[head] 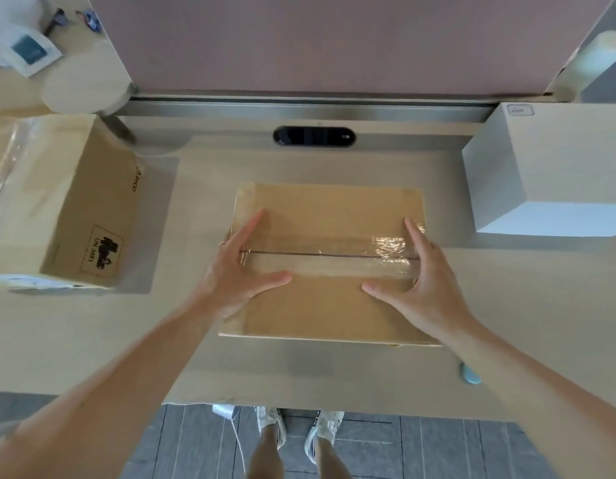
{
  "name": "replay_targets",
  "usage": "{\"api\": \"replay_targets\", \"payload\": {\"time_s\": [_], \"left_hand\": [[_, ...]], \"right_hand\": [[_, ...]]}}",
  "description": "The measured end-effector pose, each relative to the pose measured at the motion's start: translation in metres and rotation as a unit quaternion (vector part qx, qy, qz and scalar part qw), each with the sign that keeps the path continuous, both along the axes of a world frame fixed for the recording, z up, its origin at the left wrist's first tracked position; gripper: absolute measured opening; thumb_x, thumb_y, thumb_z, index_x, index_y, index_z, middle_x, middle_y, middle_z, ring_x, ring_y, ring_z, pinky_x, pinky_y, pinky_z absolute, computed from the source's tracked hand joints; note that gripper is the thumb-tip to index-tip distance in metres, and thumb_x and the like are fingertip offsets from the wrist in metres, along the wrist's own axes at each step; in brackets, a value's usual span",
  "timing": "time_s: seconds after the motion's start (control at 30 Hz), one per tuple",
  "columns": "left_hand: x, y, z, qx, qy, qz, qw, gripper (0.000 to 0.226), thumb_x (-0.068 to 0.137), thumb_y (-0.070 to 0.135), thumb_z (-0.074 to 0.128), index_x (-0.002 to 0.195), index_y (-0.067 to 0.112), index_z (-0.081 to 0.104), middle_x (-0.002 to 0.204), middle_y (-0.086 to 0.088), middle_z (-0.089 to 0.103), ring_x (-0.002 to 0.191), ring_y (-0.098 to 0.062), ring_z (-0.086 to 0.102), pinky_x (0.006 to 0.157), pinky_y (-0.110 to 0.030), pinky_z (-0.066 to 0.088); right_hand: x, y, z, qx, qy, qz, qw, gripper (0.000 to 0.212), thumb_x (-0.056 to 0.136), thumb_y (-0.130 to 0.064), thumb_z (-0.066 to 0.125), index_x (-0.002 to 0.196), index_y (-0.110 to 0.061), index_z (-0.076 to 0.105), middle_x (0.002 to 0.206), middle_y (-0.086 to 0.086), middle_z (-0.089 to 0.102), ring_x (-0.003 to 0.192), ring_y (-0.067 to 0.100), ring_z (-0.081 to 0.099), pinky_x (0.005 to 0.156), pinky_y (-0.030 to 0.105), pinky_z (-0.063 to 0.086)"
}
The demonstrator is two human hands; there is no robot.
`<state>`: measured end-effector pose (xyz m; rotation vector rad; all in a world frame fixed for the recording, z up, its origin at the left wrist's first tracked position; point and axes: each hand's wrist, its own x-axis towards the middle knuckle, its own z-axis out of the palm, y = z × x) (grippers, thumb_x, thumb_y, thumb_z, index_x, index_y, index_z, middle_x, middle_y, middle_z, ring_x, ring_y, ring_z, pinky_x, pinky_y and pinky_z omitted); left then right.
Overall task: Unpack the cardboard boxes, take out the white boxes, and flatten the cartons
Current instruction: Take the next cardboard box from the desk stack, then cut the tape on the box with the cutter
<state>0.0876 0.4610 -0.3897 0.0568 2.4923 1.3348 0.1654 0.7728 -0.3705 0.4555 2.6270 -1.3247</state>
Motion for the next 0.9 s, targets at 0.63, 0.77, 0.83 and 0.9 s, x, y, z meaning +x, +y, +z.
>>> {"api": "replay_targets", "payload": {"time_s": [0.63,0.77,0.83,0.9], "left_hand": [[0.007,0.048,0.010,-0.262,0.233,-0.129,0.928,0.076,0.092,0.077,0.042,0.156,0.036,0.041,0.173,-0.007,0.006,0.160,-0.025,-0.001,0.129,-0.053,-0.001],[0.022,0.135,0.012,-0.267,0.240,-0.272,0.893,0.075,0.097,0.075,0.034,0.162,0.037,0.025,0.174,-0.002,0.007,0.160,-0.023,0.000,0.128,-0.053,0.001],[0.032,0.168,0.009,-0.288,0.246,-0.269,0.886,0.073,0.099,0.073,0.027,0.162,0.037,0.022,0.173,0.000,0.010,0.160,-0.023,0.000,0.127,-0.056,-0.001],[0.038,0.185,0.005,-0.308,0.252,-0.239,0.886,0.072,0.101,0.072,0.021,0.163,0.035,0.022,0.173,0.000,0.012,0.160,-0.024,-0.001,0.126,-0.060,-0.001]], "right_hand": [[0.009,0.013,-0.011,0.039,0.022,0.021,0.999,0.105,0.073,-0.084,0.064,0.154,-0.063,0.002,0.159,-0.019,0.023,0.138,-0.004,0.037,0.107,0.031,0.038],[0.049,0.051,-0.017,0.057,0.040,-0.099,0.993,0.081,0.088,-0.082,0.044,0.157,-0.042,0.027,0.147,-0.012,0.040,0.121,-0.008,0.049,0.101,0.027,0.036],[0.078,0.077,-0.030,0.098,0.006,-0.139,0.985,0.070,0.094,-0.073,0.043,0.147,-0.028,0.048,0.134,-0.004,0.054,0.118,0.013,0.059,0.096,0.033,0.043],[0.104,0.098,-0.047,0.146,-0.053,-0.148,0.977,0.054,0.095,-0.058,0.054,0.135,-0.022,0.056,0.120,0.001,0.061,0.104,0.022,0.064,0.087,0.037,0.047]]}}
